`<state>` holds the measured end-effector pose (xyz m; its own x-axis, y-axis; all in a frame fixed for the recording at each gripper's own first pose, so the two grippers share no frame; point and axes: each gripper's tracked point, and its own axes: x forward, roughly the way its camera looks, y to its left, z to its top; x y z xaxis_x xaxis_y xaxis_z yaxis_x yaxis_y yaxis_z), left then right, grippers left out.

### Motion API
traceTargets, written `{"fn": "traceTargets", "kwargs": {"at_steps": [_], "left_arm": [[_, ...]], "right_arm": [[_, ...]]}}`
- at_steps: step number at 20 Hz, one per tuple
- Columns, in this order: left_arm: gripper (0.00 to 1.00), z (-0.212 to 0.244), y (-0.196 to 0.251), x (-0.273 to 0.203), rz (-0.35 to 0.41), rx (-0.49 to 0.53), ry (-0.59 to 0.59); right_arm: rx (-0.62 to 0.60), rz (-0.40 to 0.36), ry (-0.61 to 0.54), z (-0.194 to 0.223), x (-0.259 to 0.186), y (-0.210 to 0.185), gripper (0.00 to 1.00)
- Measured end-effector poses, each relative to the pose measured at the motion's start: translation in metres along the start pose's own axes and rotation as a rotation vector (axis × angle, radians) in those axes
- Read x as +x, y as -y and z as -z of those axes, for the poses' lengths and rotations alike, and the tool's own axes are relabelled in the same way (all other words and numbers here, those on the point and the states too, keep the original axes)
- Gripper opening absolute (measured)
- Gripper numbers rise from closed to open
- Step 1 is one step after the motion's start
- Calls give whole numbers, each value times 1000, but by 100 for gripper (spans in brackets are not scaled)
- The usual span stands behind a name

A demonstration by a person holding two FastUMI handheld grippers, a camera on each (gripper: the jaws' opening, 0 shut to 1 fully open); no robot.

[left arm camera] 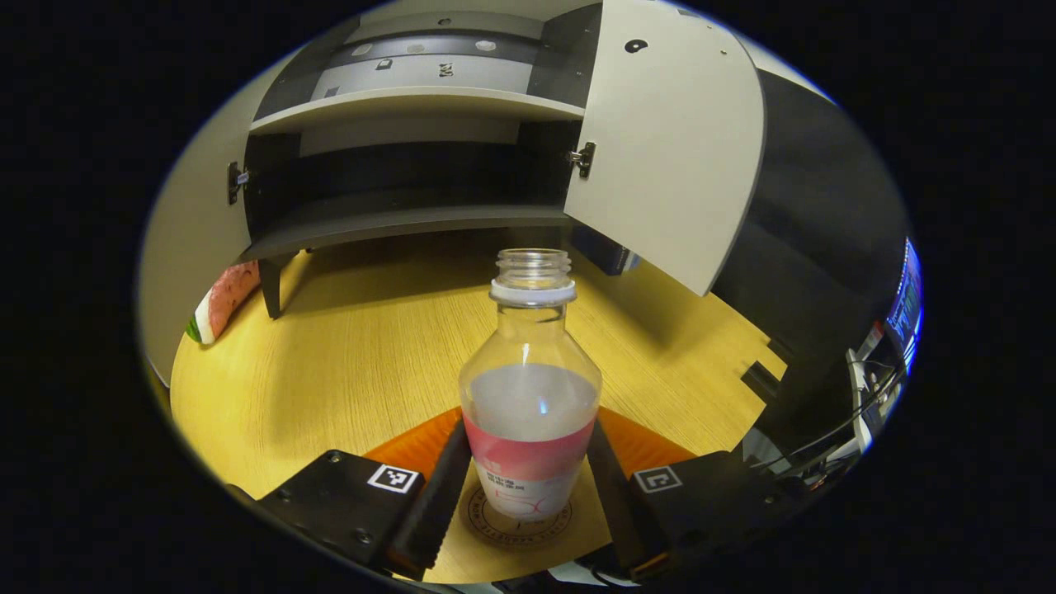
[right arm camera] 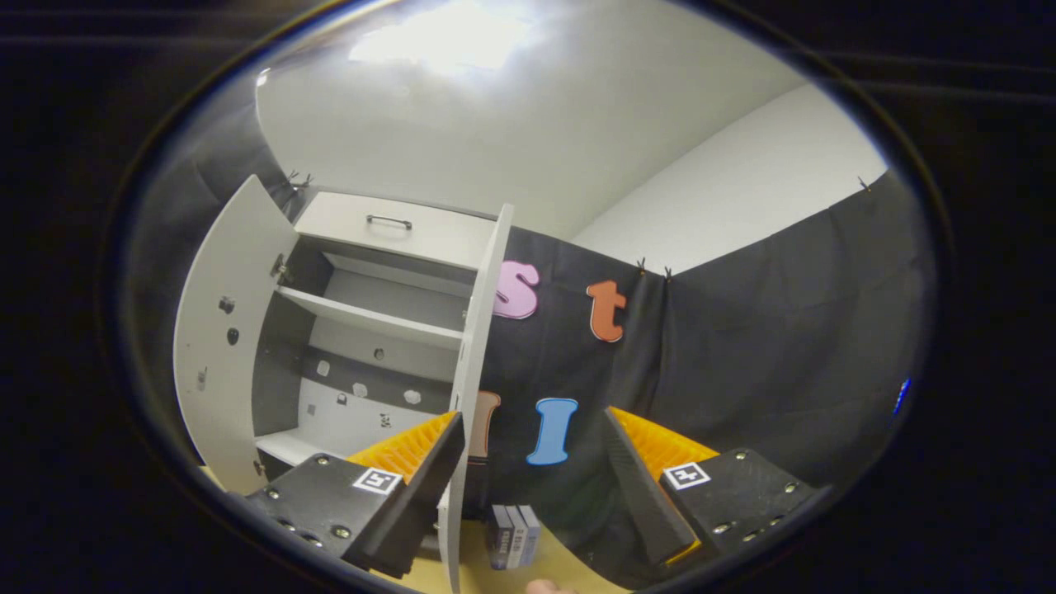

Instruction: Grasp the bottle in the cabinet with the left hand and place it on the coaster, then close the right door with the right hand and the left door with the left hand.

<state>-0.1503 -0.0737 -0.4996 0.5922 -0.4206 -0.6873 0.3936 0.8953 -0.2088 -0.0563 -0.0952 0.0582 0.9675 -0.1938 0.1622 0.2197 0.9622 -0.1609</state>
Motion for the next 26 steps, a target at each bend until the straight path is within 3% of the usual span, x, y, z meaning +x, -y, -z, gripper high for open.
{"fn": "traceTargets", "kwargs": {"at_steps": [9, 14, 21, 23, 26], "left_arm": [[81, 20, 3, -21, -14, -5, -25], [83, 25, 6, -22, -24, 59, -77], [84, 7, 15, -29, -24, 88, -54], [88, -7, 18, -36, -20, 88, -28], [84, -35, 23, -51, -16, 90, 35]], "right_arm": [[39, -41, -9, 8, 6, -15, 100], [47, -41, -16, 12, 8, -14, 99], [81, -22, -38, 19, 5, -5, 96], [95, -20, -44, 22, 5, -4, 100], [113, -16, -52, 24, 5, 0, 99]]}}
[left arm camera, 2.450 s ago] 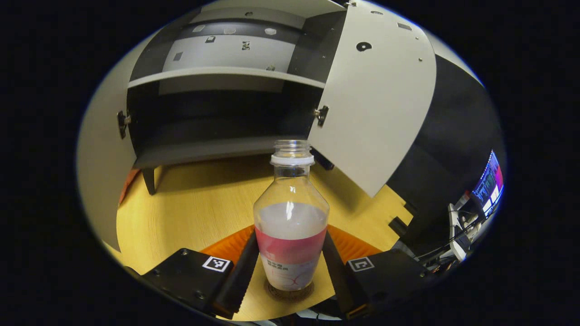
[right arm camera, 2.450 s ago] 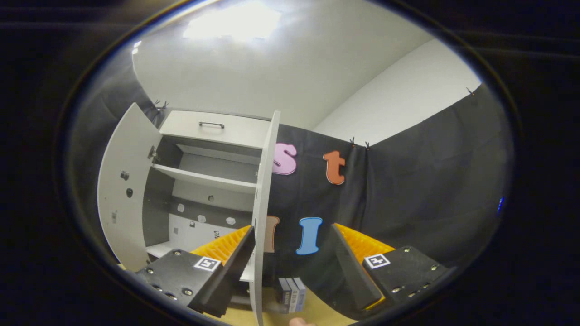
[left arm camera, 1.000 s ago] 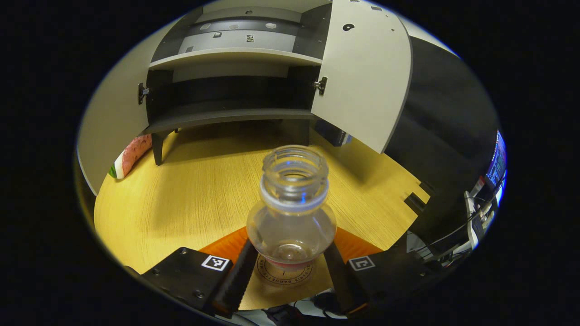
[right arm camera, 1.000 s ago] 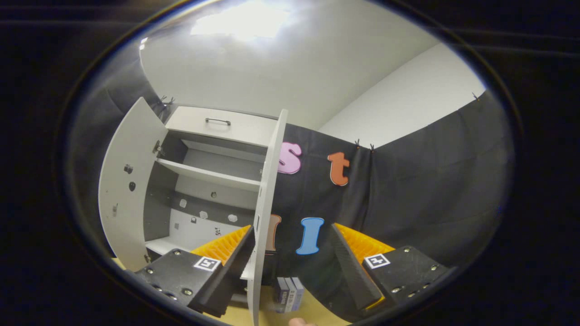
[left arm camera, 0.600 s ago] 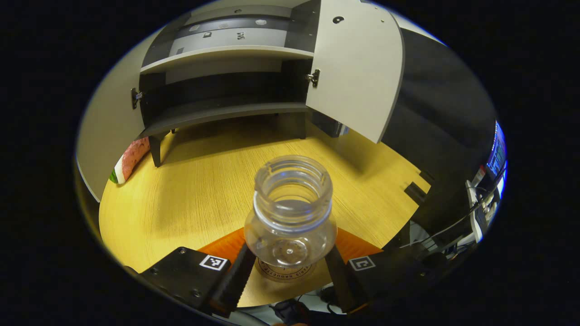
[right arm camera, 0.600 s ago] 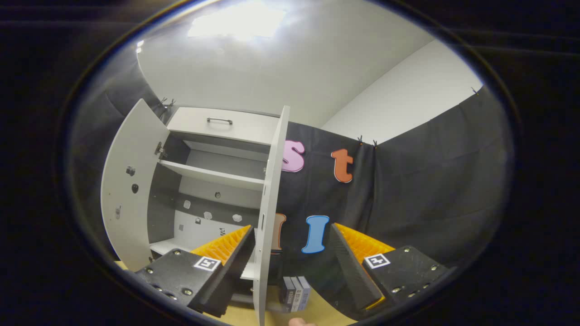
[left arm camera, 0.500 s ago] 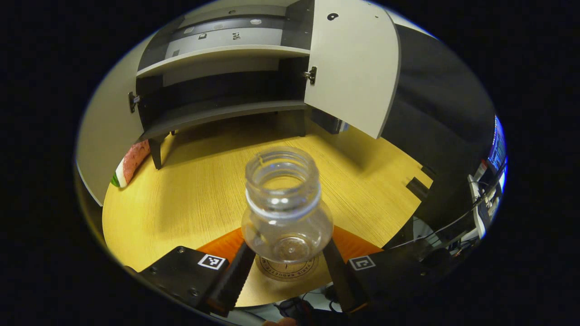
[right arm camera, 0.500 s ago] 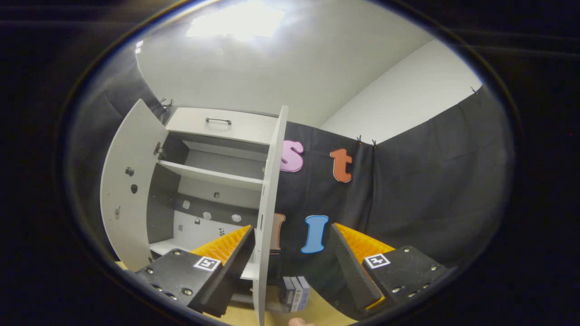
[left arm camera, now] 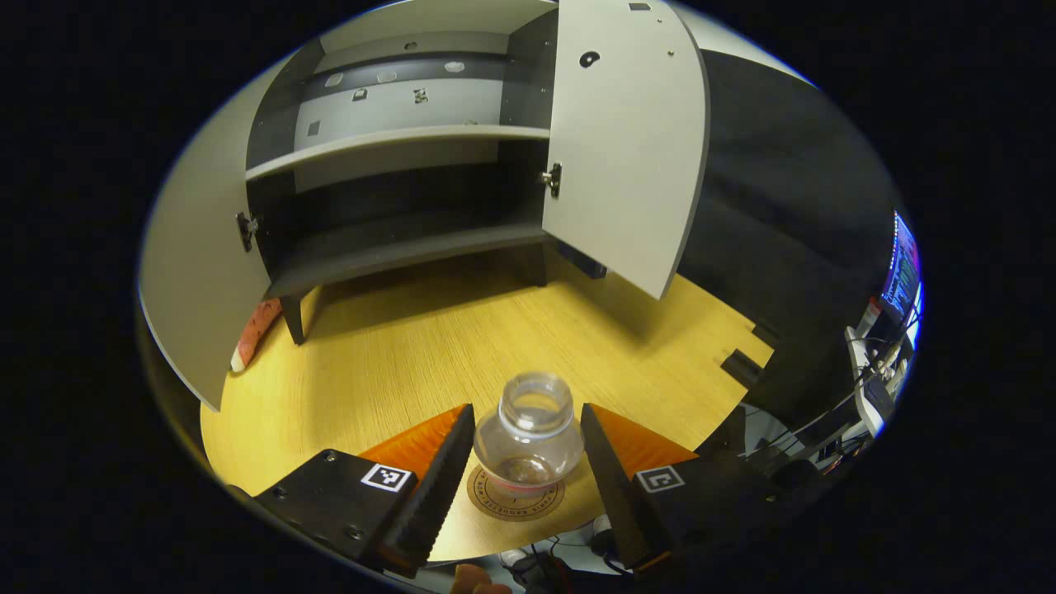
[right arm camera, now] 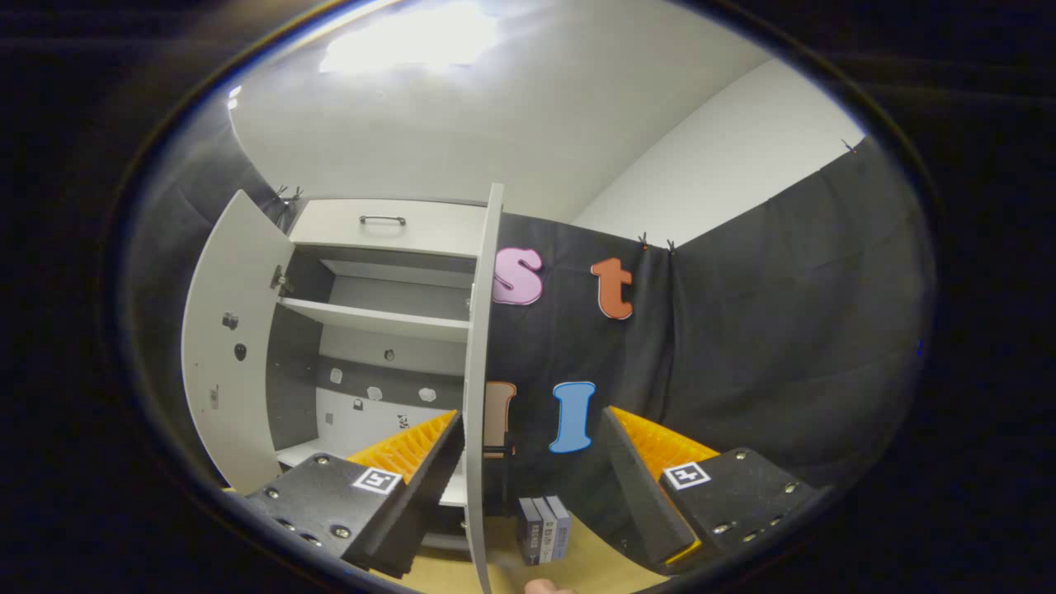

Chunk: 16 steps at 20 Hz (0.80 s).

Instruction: Grasp the bottle in the cabinet with the left hand and place it on the coaster, then close the right door with the right hand and the left door with the left hand.

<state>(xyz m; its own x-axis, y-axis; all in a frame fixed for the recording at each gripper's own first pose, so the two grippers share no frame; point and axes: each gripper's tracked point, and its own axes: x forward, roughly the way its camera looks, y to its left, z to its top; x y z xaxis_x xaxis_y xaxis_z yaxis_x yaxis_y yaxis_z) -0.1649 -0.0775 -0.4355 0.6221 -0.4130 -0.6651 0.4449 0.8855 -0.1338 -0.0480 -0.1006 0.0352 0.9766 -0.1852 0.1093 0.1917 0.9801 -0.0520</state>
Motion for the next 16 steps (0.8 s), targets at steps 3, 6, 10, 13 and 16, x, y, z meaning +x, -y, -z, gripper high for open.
{"fn": "traceTargets", "kwargs": {"at_steps": [3, 6, 10, 13, 16], "left_arm": [[84, -29, -1, -16, -8, -4, 61], [83, -62, -3, -36, -16, -1, 128], [83, -124, -11, -68, -54, -12, 247], [83, -187, -17, -101, -82, -38, 384], [83, -248, -32, -139, -141, -69, 492]], "right_arm": [[16, -4, -12, 6, 0, 1, 99], [18, -5, -30, 15, 2, 2, 99], [12, -1, -51, 27, 7, 4, 99], [-2, 4, -65, 40, 15, 8, 96], [-27, -1, -108, 63, 29, 10, 99]]}}
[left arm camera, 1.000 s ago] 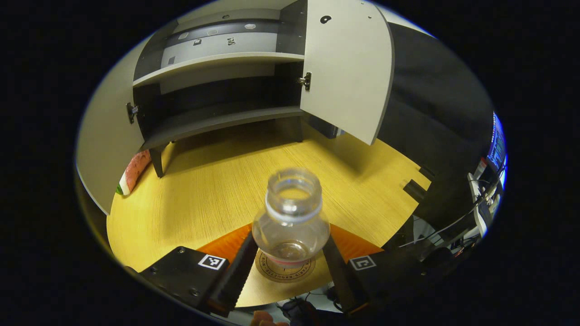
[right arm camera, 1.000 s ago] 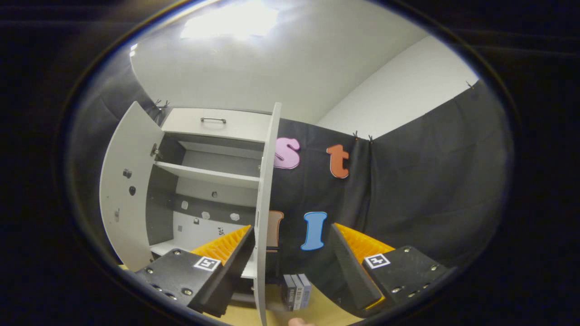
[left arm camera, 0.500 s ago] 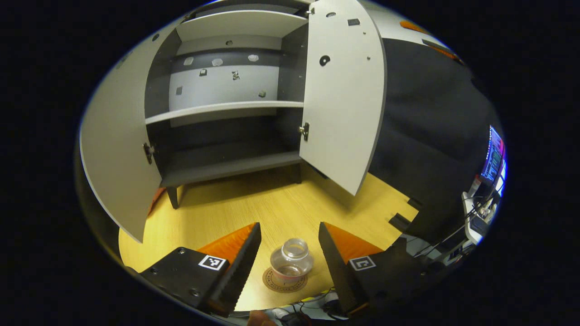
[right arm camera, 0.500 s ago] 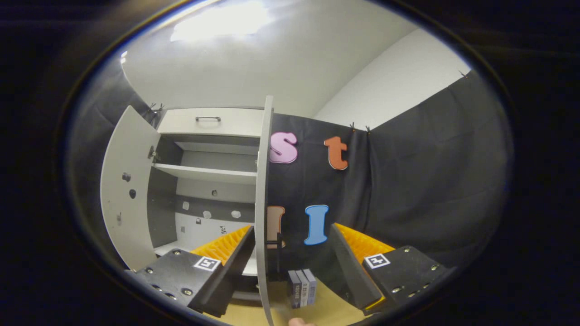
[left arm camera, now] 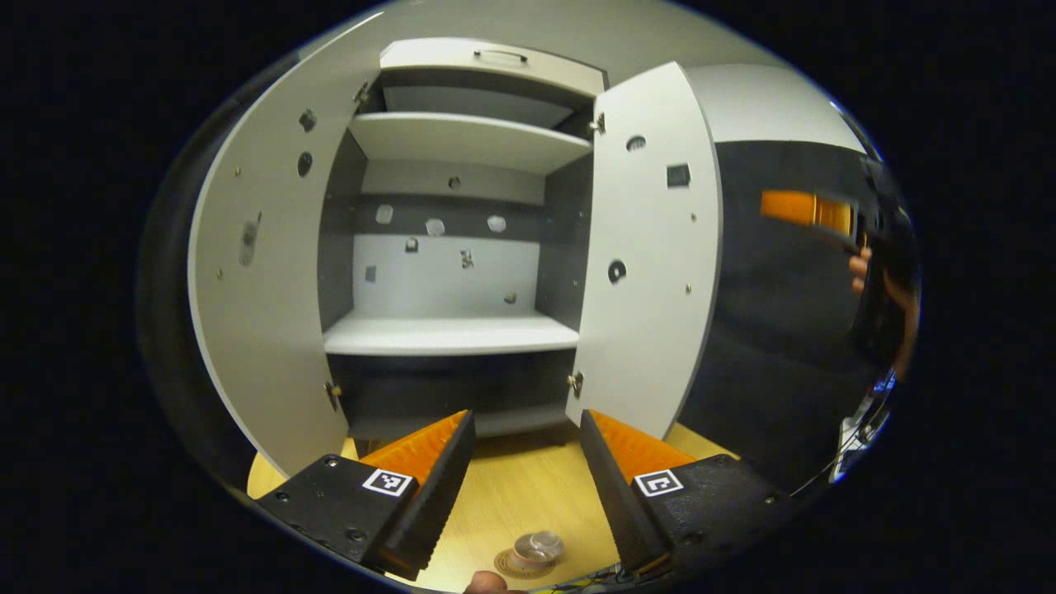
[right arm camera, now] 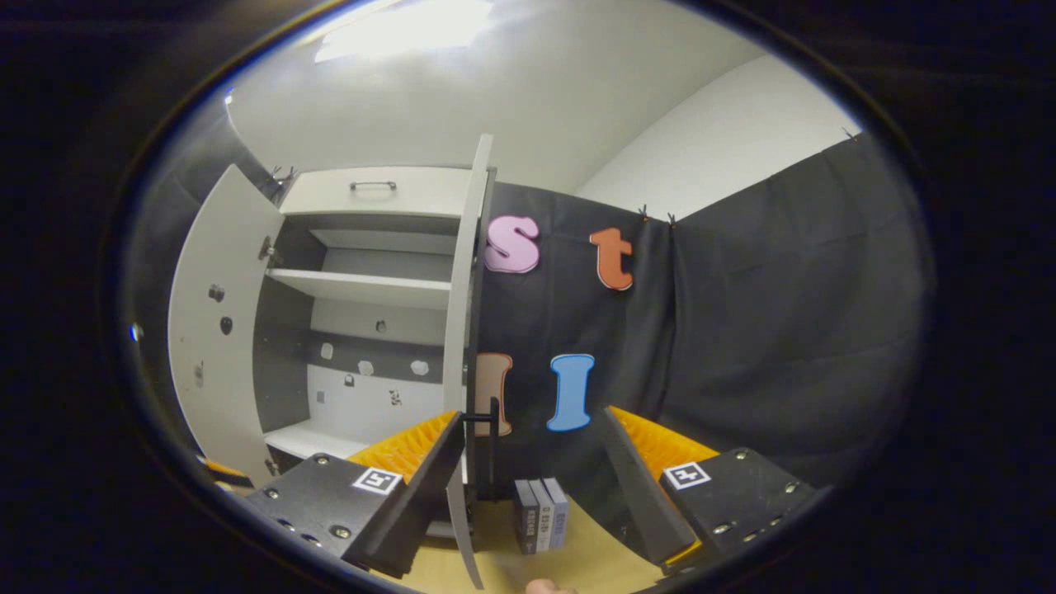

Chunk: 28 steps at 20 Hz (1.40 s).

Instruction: Grasp the bottle in the cabinet with the left hand and place it on the coaster, then close the right door with the right hand and the left door with the left hand.

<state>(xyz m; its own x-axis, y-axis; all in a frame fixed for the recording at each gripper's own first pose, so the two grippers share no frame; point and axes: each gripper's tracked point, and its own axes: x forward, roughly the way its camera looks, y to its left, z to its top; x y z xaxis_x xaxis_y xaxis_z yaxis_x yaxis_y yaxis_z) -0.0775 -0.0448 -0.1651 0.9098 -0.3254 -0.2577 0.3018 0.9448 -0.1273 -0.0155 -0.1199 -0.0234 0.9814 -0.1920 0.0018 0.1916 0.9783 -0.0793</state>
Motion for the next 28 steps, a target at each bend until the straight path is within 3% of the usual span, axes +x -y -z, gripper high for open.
{"fn": "traceTargets", "kwargs": {"at_steps": [3, 5, 14, 16, 17, 18, 22, 28], "left_arm": [[83, -48, -14, -10, -63, -34, 58], [85, -70, -29, -22, -114, -59, 81], [86, -94, -94, -64, -326, -55, 121], [86, -91, -103, -69, -349, -59, 112], [86, -88, -105, -72, -355, -61, 106], [86, -88, -106, -74, -358, -63, 103], [86, -88, -107, -77, -360, -70, 100], [86, -90, -125, -86, -410, -42, 110]], "right_arm": [[-10, -13, -41, 20, 17, -3, 96], [-23, -14, -55, 30, 27, -4, 99], [-20, -54, -88, 40, 43, -15, 98], [8, -84, -102, 41, 42, -24, 98], [18, -101, -105, 41, 42, -29, 93], [23, -118, -105, 40, 42, -34, 98], [24, -204, -103, 39, 41, -72, 100], [36, -341, -107, 40, 48, -137, 98]]}}
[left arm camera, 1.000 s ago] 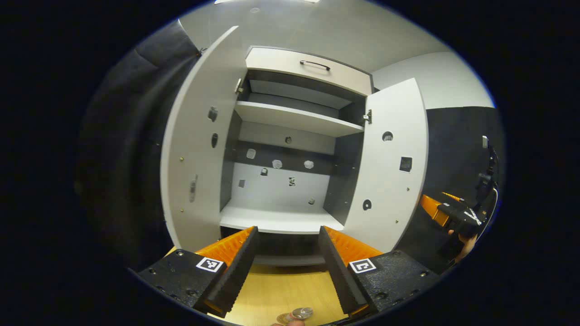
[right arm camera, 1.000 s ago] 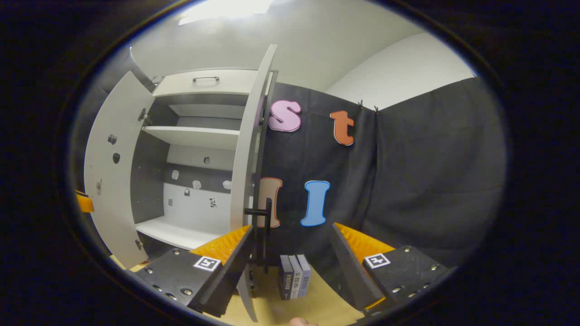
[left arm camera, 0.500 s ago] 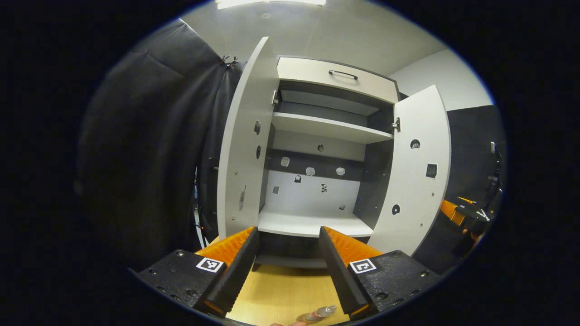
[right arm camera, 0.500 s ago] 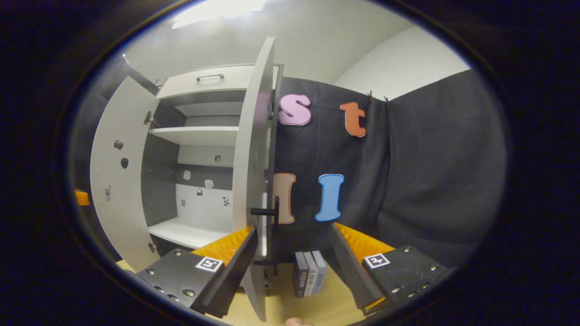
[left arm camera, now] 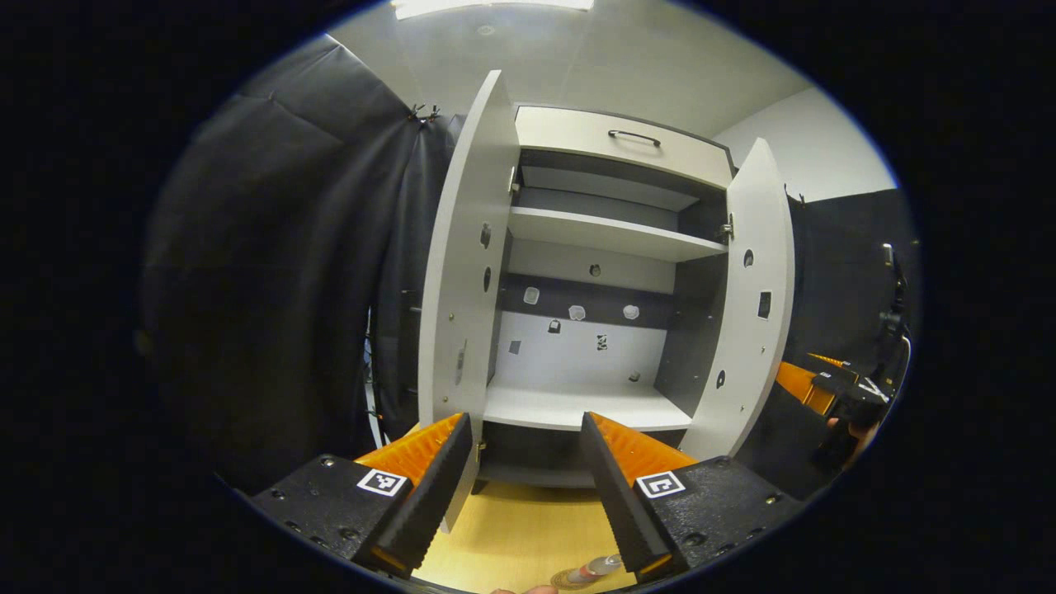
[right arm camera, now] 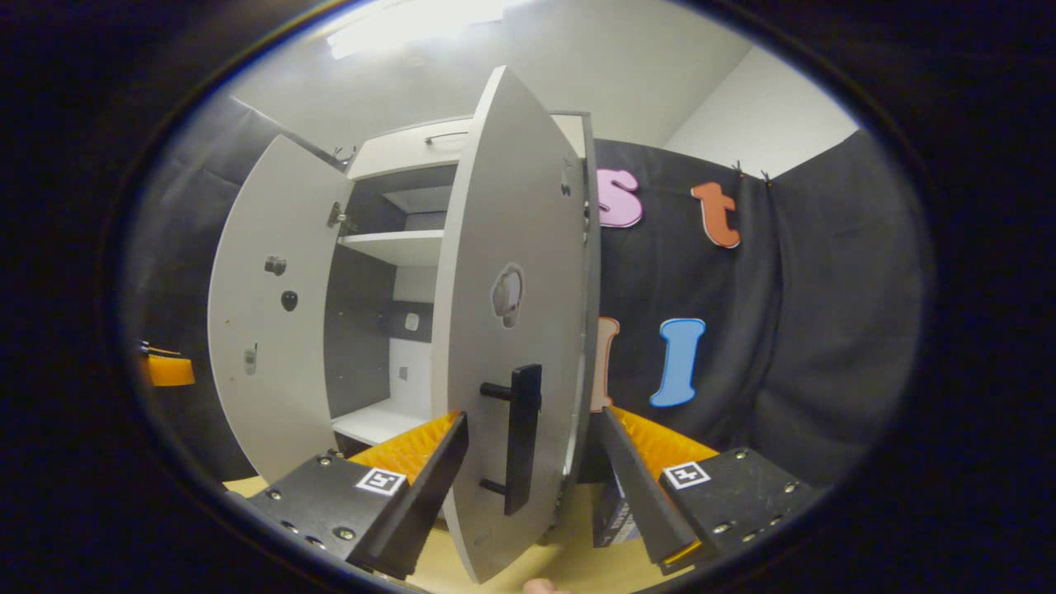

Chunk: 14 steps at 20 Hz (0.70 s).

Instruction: Grasp the bottle in the cabinet with the left hand and place it on the coaster, then close the right door with the right hand and the left door with the left hand.

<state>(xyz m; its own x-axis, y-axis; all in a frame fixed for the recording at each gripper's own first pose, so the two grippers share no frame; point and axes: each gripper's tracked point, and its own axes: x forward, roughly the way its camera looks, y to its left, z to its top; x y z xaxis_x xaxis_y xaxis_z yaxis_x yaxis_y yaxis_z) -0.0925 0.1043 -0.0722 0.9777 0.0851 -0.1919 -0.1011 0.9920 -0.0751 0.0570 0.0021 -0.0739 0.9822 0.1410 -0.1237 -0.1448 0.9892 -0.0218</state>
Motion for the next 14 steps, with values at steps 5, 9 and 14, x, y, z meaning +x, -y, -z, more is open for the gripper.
{"fn": "traceTargets", "kwargs": {"at_steps": [5, 9, 14], "left_arm": [[86, 3, -24, -10, -76, -9, 0], [86, 6, -41, -23, -135, -17, -1], [86, 11, -59, -32, -192, -20, -15]], "right_arm": [[-13, -91, -5, 0, 29, -41, 93], [-21, -120, -13, 4, 49, -62, 98], [-9, -144, -42, 11, 72, -83, 93]]}}
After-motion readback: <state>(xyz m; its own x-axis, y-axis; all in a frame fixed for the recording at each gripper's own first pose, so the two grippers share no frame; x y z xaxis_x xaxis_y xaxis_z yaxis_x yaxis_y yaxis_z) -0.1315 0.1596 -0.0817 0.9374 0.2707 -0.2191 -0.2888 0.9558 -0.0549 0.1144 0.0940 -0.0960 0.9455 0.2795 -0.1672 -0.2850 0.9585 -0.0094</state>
